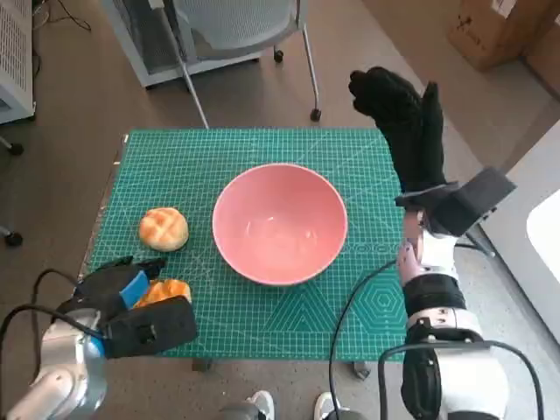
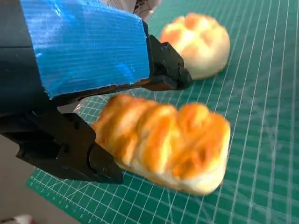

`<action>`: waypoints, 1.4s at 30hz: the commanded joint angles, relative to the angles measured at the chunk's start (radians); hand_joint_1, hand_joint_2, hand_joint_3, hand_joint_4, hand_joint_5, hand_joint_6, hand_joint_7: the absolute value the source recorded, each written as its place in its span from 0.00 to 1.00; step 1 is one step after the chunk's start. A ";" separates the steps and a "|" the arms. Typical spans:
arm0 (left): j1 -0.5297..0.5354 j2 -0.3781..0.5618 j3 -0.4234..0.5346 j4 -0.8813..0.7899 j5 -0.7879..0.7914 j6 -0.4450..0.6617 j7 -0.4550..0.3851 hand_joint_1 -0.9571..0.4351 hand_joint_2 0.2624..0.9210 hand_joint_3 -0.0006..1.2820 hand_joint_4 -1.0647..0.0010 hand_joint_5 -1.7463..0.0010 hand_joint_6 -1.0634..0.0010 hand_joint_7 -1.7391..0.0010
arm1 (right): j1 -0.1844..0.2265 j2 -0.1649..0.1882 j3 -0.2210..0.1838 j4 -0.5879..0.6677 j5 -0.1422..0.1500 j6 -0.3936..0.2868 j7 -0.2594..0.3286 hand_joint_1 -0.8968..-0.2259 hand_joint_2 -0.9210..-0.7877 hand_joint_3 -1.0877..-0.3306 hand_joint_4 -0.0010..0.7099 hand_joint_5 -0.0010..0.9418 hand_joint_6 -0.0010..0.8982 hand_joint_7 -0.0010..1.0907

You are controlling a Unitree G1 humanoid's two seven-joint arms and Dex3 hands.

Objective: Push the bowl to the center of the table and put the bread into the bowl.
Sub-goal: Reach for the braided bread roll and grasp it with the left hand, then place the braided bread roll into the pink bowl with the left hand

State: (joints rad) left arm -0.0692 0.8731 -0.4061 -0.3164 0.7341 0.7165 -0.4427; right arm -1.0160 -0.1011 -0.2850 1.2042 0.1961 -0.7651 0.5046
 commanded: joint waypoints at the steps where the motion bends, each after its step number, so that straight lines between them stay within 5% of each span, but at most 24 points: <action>1: -0.021 -0.025 -0.004 0.050 0.029 -0.050 -0.008 0.80 0.86 0.08 0.57 0.98 0.50 0.98 | 0.011 0.004 -0.007 0.009 0.014 0.020 0.011 0.50 0.00 0.69 0.51 0.01 0.58 0.01; 9: -0.003 -0.045 0.027 0.085 0.011 -0.124 -0.016 0.84 0.93 0.13 0.27 0.92 0.31 0.96 | 0.015 0.004 -0.012 0.007 0.015 0.020 0.019 0.51 0.00 0.70 0.51 0.01 0.58 0.00; 10: 0.002 -0.042 0.029 0.084 0.011 -0.137 -0.017 0.88 0.95 0.13 0.34 0.68 0.27 0.95 | 0.016 0.004 -0.013 0.007 0.015 0.020 0.019 0.52 0.00 0.70 0.51 0.01 0.58 0.00; 12: 0.010 -0.036 0.036 0.079 0.013 -0.156 -0.020 0.79 0.98 0.11 0.36 0.47 0.36 0.66 | 0.018 0.003 -0.013 0.006 0.015 0.019 0.022 0.52 0.00 0.70 0.52 0.01 0.58 0.00; 14: 0.017 -0.032 0.049 0.066 0.012 -0.171 -0.023 0.73 0.99 0.09 0.37 0.34 0.40 0.50 | 0.019 0.002 -0.014 0.005 0.015 0.018 0.024 0.52 0.00 0.70 0.52 0.01 0.58 0.00; 16: 0.025 -0.026 0.073 0.040 0.006 -0.181 -0.029 0.71 0.98 0.08 0.36 0.31 0.39 0.45 | 0.020 0.001 -0.014 0.005 0.014 0.017 0.026 0.52 0.00 0.70 0.52 0.01 0.58 0.00; 29: 0.031 -0.046 0.312 -0.229 -0.037 -0.184 -0.069 0.69 0.95 0.07 0.30 0.34 0.36 0.38 | 0.027 -0.006 -0.005 0.004 -0.001 0.008 0.011 0.52 0.00 0.69 0.52 0.00 0.57 0.00; 35: -0.064 -0.081 0.378 -0.328 -0.041 -0.176 -0.079 0.69 0.95 0.05 0.27 0.38 0.36 0.37 | 0.028 -0.006 -0.002 0.007 -0.006 0.006 0.007 0.52 0.00 0.68 0.52 0.00 0.57 0.00; 42: -0.240 -0.153 0.345 -0.332 -0.027 -0.209 -0.050 0.69 0.95 0.04 0.26 0.39 0.36 0.37 | 0.032 -0.004 0.001 0.007 -0.005 0.008 0.009 0.52 0.00 0.67 0.52 0.00 0.57 0.00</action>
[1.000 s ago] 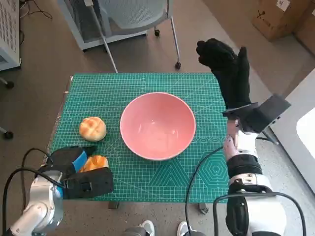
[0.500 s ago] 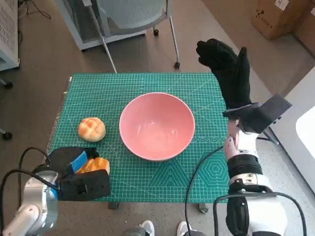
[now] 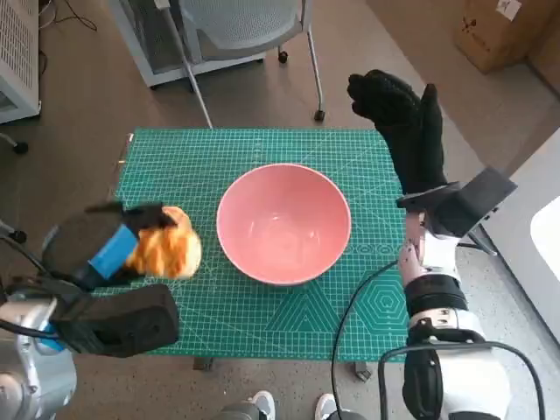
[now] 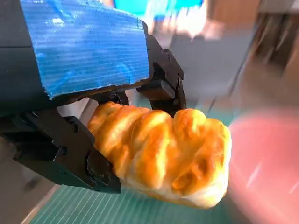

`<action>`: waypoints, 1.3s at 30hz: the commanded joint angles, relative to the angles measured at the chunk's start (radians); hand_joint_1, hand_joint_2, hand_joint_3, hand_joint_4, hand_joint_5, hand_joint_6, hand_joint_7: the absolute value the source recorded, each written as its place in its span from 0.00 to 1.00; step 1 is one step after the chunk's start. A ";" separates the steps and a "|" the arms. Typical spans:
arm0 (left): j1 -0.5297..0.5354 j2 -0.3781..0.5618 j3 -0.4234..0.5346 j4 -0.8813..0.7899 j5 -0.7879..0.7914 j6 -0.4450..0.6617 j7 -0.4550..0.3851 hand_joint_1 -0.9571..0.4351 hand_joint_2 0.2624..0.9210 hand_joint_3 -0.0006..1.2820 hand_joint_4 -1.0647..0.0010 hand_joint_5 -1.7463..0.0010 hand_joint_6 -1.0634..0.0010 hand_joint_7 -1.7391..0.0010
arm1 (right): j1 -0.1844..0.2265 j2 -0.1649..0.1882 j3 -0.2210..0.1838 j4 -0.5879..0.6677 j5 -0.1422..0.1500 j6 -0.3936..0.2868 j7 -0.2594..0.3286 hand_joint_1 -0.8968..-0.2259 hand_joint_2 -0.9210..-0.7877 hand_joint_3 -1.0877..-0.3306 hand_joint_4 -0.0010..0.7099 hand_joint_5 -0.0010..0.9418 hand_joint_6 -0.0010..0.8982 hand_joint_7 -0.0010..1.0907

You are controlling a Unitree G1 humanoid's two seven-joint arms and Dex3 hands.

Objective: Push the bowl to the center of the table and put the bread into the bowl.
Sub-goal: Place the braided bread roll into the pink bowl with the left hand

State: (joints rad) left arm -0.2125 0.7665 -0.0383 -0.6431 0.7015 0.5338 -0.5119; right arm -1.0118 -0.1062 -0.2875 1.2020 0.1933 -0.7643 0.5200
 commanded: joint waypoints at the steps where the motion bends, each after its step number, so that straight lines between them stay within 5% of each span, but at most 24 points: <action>1: -0.115 -0.056 -0.031 0.001 0.009 -0.036 0.025 0.69 0.95 0.04 0.26 0.40 0.36 0.36 | 0.028 0.001 0.004 0.009 -0.002 0.007 -0.006 0.52 0.00 0.67 0.52 0.00 0.57 0.00; 16: -0.446 -0.234 -0.225 0.317 -0.002 -0.226 0.055 0.69 0.98 0.01 0.27 0.38 0.33 0.39 | 0.055 -0.019 0.006 -0.002 0.004 0.000 0.003 0.54 0.00 0.63 0.52 0.00 0.56 0.00; 30: -0.545 -0.371 -0.303 0.662 -0.048 -0.340 0.075 0.69 1.00 0.06 0.35 0.32 0.44 0.33 | 0.087 -0.036 -0.009 -0.027 0.020 -0.004 0.011 0.54 0.00 0.63 0.48 0.00 0.54 0.00; 32: -0.541 -0.379 -0.302 0.675 -0.064 -0.321 0.051 0.81 1.00 0.12 0.44 0.26 0.51 0.51 | 0.090 -0.038 -0.012 -0.030 0.022 -0.004 0.009 0.54 0.00 0.63 0.48 0.00 0.54 0.00; 35: -0.529 -0.383 -0.297 0.679 -0.088 -0.280 0.000 0.71 0.91 0.06 0.67 0.76 0.62 0.85 | 0.094 -0.042 -0.016 -0.033 0.023 -0.004 0.005 0.54 0.00 0.63 0.48 0.00 0.53 0.00; 39: -0.535 -0.386 -0.296 0.685 -0.113 -0.215 -0.067 0.66 0.86 0.02 0.84 0.94 0.70 0.96 | 0.098 -0.045 -0.019 -0.036 0.021 -0.005 -0.006 0.54 0.00 0.63 0.48 0.00 0.53 0.00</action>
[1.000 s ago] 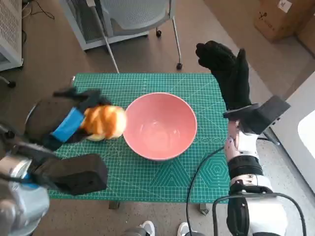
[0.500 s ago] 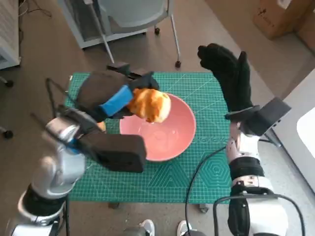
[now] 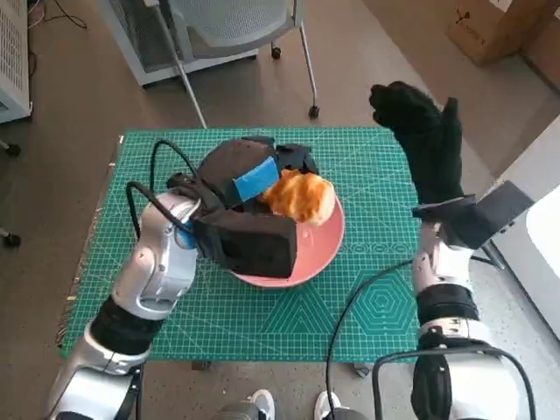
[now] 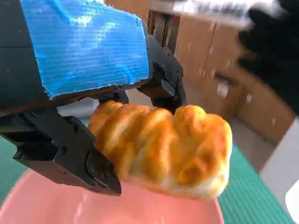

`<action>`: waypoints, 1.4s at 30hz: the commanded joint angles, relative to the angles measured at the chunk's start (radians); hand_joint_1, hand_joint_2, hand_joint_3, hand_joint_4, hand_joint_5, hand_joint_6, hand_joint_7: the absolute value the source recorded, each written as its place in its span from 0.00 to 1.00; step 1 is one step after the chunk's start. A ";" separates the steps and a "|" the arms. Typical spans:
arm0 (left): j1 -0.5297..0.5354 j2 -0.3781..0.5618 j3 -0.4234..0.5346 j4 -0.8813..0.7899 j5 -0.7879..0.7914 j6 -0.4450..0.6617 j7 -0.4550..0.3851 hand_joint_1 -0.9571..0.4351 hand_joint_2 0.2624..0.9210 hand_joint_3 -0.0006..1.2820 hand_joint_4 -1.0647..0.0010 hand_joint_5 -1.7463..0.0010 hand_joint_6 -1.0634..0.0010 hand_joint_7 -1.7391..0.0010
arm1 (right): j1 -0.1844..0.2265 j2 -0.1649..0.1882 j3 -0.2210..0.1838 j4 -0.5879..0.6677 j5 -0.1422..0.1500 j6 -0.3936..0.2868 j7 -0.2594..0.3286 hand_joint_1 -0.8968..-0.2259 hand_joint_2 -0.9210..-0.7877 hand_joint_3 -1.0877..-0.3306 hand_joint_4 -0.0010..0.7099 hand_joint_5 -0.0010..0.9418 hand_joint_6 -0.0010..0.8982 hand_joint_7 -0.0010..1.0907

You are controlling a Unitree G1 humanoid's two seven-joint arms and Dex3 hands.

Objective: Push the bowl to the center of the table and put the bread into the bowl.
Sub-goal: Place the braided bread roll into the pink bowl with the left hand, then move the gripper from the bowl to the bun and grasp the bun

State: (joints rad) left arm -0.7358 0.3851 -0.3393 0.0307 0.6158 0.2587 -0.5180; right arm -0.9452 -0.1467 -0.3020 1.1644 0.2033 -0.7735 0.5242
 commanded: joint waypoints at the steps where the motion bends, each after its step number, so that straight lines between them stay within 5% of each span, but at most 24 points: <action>1: -0.014 -0.003 0.003 0.006 -0.029 0.074 -0.074 0.65 0.84 0.02 0.88 0.96 0.71 0.97 | 0.032 -0.004 -0.005 0.002 0.010 0.003 -0.013 0.55 0.00 0.63 0.48 0.00 0.53 0.00; 9: 0.000 0.016 -0.002 -0.039 -0.023 0.096 -0.095 0.59 0.79 0.00 0.99 1.00 0.79 1.00 | 0.031 0.002 -0.002 0.005 0.001 0.000 -0.035 0.57 0.00 0.62 0.47 0.00 0.53 0.00; 24: 0.094 0.115 0.072 -0.215 -0.017 0.044 -0.058 0.52 0.76 0.00 1.00 1.00 0.80 1.00 | 0.026 0.020 0.014 0.013 -0.006 0.005 -0.034 0.56 0.00 0.62 0.47 0.00 0.54 0.00; 34: 0.236 0.262 0.245 -0.439 -0.016 0.080 -0.102 0.57 0.70 0.00 0.99 1.00 0.78 0.99 | 0.021 0.022 0.008 0.020 0.009 0.019 -0.009 0.53 0.00 0.63 0.48 0.00 0.54 0.01; 42: 0.340 0.358 0.356 -0.520 -0.017 0.203 -0.191 0.72 0.68 0.00 0.99 1.00 0.77 1.00 | 0.014 0.023 0.000 0.027 0.017 0.036 0.003 0.54 0.00 0.63 0.48 0.00 0.55 0.01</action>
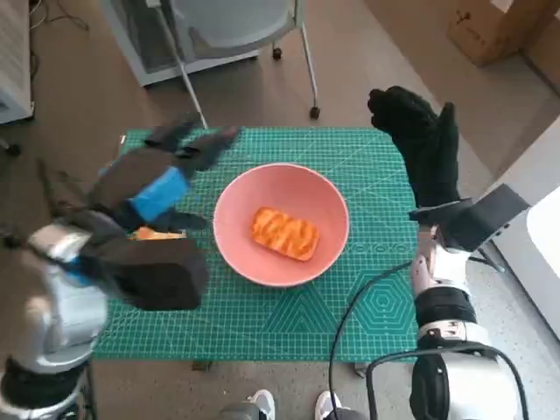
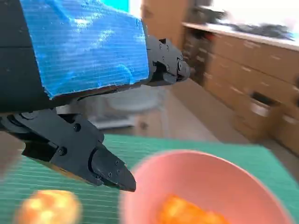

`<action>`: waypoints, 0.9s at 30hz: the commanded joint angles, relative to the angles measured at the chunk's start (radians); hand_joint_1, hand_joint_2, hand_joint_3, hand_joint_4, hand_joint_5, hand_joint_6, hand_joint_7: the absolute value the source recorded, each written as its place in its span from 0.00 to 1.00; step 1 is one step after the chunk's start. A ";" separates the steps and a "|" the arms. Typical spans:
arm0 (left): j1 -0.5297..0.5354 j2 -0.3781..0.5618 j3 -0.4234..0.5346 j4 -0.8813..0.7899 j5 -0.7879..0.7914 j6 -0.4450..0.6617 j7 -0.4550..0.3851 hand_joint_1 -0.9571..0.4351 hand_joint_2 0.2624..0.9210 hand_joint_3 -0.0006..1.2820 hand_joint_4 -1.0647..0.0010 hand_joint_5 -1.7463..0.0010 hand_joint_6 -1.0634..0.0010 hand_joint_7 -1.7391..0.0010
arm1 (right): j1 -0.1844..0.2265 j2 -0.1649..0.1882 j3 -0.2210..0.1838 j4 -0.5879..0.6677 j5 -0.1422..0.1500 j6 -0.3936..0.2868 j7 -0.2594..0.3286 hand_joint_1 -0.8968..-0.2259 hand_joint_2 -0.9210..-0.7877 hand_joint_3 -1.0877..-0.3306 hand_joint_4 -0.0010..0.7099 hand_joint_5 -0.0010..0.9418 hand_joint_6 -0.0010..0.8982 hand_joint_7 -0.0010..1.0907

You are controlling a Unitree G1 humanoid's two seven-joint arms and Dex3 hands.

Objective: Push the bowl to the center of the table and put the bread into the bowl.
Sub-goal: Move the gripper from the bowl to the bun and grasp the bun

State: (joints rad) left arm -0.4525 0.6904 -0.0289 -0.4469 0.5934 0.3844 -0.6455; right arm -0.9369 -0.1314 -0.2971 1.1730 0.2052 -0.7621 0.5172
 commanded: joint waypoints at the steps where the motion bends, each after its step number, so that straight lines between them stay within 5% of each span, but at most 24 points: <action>1: 0.063 0.061 0.050 -0.050 0.007 0.099 -0.078 0.74 0.69 0.01 0.99 1.00 0.78 1.00 | 0.004 0.008 -0.005 0.019 0.015 0.026 0.011 0.54 0.00 0.63 0.48 0.00 0.55 0.01; 9: 0.089 0.114 0.023 -0.062 0.046 0.243 -0.150 0.78 0.70 0.01 1.00 1.00 0.82 1.00 | -0.009 0.010 -0.002 0.028 0.018 0.037 0.015 0.57 0.00 0.63 0.47 0.00 0.55 0.01; 27: 0.061 0.073 -0.096 0.169 0.093 0.246 -0.056 0.76 0.69 0.01 1.00 1.00 0.83 1.00 | -0.023 0.008 0.008 0.031 0.014 0.027 0.035 0.58 0.00 0.62 0.47 0.00 0.57 0.01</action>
State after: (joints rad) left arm -0.3649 0.7793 -0.1006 -0.3317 0.6674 0.6295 -0.7275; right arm -0.9653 -0.1200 -0.2925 1.1872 0.2210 -0.7442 0.5400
